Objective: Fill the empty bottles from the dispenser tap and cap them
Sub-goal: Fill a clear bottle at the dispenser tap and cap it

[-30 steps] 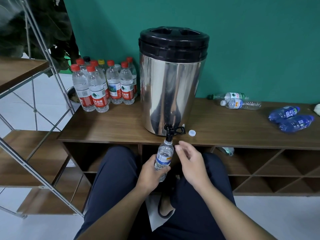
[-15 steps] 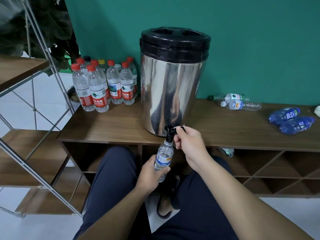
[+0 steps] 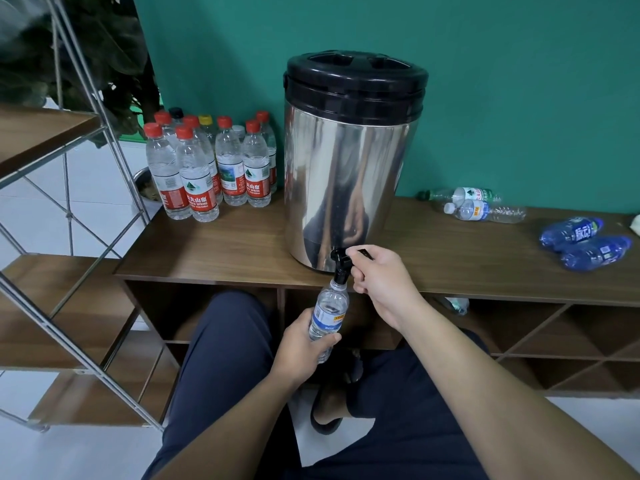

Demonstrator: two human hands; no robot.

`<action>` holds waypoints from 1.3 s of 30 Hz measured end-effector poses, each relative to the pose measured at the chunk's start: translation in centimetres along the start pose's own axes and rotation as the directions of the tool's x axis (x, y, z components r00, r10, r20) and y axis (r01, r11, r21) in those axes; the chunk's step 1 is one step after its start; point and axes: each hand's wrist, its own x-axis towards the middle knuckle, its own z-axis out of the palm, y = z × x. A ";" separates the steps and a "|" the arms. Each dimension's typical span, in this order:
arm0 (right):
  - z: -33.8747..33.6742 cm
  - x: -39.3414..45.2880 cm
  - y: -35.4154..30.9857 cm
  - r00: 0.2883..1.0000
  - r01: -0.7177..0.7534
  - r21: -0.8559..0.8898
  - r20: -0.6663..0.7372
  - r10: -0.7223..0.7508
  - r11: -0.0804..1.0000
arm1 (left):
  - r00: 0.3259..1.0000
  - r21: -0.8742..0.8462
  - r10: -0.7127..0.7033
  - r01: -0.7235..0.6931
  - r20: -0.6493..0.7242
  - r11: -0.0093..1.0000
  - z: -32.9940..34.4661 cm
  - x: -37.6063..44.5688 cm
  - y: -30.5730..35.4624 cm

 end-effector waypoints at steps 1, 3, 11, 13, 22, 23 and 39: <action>0.0 -0.1 0.0 1.000 0.005 0.000 -0.001 -0.005 1.000 | 1.000 0.001 -0.002 0.002 0.002 1.000 -0.1 0.0 0.0; 0.0 -0.1 0.1 1.000 0.007 0.002 -0.007 -0.007 1.000 | 1.000 0.005 -0.001 0.001 0.003 1.000 -0.2 -0.1 0.1; 0.1 -0.1 0.5 0.999 0.008 -0.005 -0.031 -0.008 1.000 | 1.000 0.018 -0.003 0.003 0.009 1.000 -0.3 -0.1 0.2; 0.2 -0.1 0.5 0.999 0.012 -0.006 -0.032 -0.013 1.000 | 1.000 0.018 -0.006 0.006 0.011 1.000 -0.4 -0.1 0.3; 0.3 -0.2 0.4 0.998 0.013 -0.025 -0.060 -0.015 1.000 | 1.000 0.008 -0.003 0.002 0.016 1.000 -0.4 -0.1 0.2; 0.3 -0.2 0.4 0.998 0.016 -0.027 -0.066 -0.018 1.000 | 1.000 -0.003 0.001 -0.001 0.014 1.000 -0.4 0.0 0.2; 0.3 -0.3 0.5 0.993 0.052 -0.130 -0.102 -0.066 0.990 | 1.000 -0.001 -0.011 0.011 0.016 1.000 -0.5 -0.2 0.4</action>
